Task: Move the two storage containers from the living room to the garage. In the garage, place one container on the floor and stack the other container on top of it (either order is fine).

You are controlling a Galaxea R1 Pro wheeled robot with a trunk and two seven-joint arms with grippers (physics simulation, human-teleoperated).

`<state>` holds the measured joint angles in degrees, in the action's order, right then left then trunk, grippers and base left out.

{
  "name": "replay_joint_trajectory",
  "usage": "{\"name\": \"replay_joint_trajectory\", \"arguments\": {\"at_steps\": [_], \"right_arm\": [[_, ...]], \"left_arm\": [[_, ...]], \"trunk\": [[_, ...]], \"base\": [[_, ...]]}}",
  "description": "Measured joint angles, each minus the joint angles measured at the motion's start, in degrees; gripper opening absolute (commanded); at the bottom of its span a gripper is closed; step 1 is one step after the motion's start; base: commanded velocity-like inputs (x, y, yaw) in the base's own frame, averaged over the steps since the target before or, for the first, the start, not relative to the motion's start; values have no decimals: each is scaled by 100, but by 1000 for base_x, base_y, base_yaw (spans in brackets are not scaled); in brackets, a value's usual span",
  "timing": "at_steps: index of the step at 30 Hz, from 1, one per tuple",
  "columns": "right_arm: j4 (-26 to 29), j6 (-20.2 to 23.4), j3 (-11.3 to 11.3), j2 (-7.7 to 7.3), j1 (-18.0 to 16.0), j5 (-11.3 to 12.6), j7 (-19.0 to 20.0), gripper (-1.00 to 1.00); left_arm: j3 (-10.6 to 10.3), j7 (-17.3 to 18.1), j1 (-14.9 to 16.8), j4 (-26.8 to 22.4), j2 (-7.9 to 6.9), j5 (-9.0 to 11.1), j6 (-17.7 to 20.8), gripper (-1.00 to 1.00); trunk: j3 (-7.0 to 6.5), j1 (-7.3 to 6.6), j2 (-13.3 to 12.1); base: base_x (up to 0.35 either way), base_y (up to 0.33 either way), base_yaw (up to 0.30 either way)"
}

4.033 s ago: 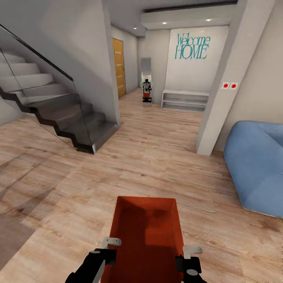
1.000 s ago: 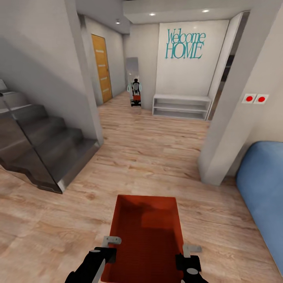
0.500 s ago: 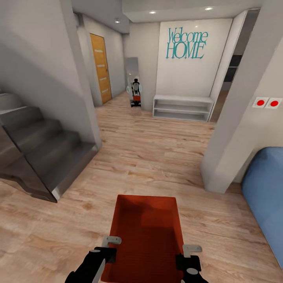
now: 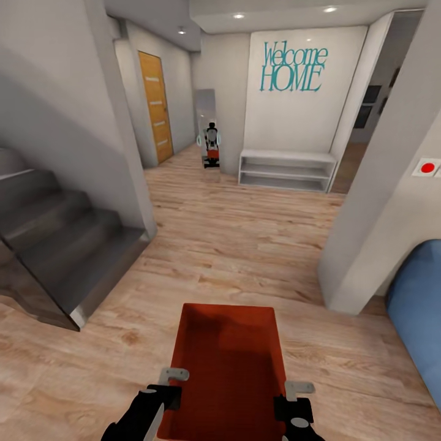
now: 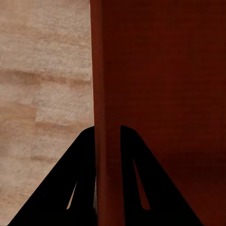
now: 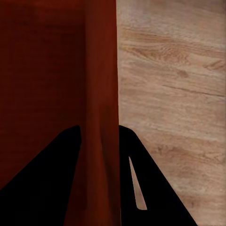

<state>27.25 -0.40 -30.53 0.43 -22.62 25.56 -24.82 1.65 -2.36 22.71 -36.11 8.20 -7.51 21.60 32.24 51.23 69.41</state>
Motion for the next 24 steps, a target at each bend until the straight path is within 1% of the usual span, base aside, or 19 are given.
{"name": "replay_joint_trajectory", "arguments": {"at_steps": [24], "right_arm": [[-8,0,4,1,0,-3,7,-100]], "left_arm": [[1,-1,0,7,0,1,0,-100]], "trunk": [[0,0,0]], "base": [[316,0,0]]}}
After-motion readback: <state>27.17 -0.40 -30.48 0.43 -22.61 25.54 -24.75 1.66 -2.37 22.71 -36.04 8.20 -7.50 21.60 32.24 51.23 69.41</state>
